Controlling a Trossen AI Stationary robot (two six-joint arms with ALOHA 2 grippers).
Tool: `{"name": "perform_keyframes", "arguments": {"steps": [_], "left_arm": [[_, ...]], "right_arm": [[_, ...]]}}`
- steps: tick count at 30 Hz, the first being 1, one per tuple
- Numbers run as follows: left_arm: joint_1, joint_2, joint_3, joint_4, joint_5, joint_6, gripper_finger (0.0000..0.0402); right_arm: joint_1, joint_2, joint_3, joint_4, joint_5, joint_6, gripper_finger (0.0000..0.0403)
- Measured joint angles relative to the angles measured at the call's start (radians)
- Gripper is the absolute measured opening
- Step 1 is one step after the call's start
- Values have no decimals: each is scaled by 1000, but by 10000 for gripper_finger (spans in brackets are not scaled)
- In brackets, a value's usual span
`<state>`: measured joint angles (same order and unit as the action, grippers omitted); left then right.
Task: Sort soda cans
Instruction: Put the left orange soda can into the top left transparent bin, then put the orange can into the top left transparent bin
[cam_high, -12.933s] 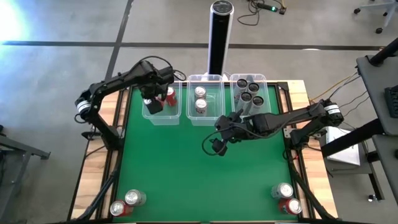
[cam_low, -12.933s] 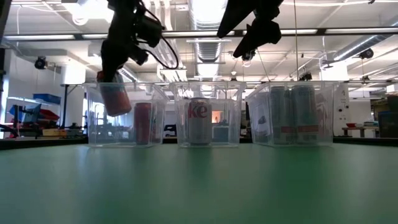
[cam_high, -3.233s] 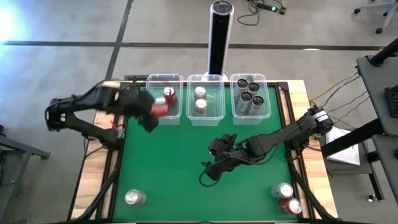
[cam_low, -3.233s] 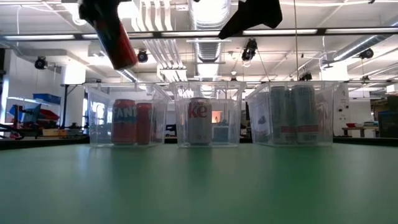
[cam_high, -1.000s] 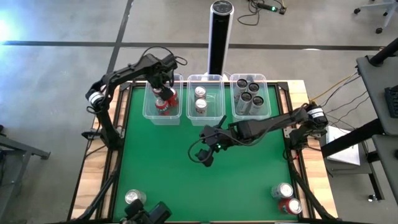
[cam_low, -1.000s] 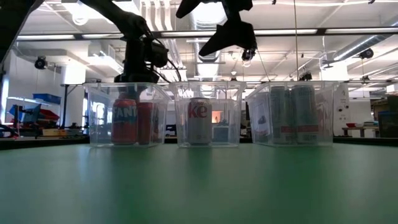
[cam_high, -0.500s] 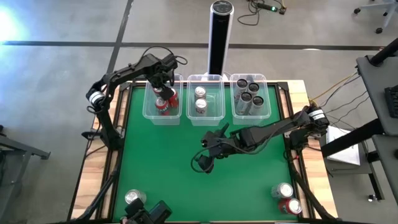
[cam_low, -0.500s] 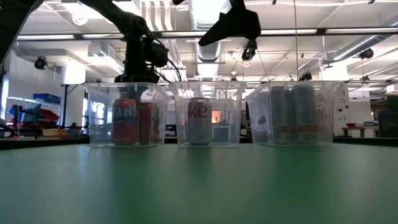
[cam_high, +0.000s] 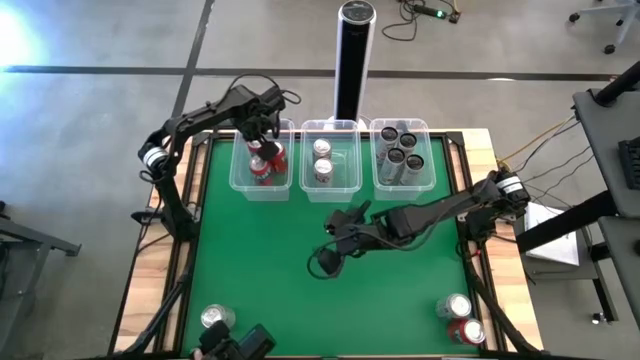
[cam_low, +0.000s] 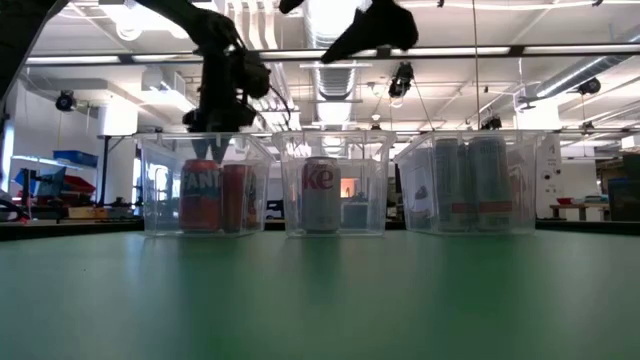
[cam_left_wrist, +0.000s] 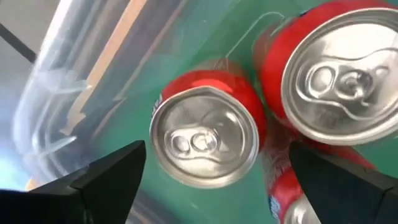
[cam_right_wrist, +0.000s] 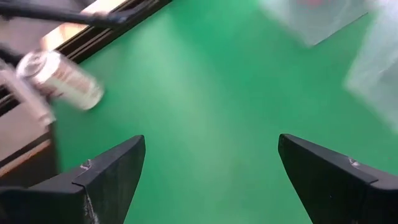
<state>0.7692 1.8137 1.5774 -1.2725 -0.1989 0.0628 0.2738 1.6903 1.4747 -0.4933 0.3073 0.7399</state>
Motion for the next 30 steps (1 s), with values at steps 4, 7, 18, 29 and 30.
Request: {"name": "perform_keyframes", "arguments": {"steps": [4,7,18,29,30], "left_arm": [[-7,-14,109,-76,0,-54,372],[-21,-50,214,-103,2,-82,366],[-264,-363,356,51,92,-259,361],[-1025,-717,-112,536,-284,-409,361],[-1093,-732,-165,601,-335,-393,361]], "right_arm": [[16,-22,35,-2,216,-109,364],[16,-38,76,1,339,-226,364],[-33,-39,173,-10,405,-767,364],[24,-54,478,-844,261,-166,364],[48,-54,487,-905,220,-94,364]]}}
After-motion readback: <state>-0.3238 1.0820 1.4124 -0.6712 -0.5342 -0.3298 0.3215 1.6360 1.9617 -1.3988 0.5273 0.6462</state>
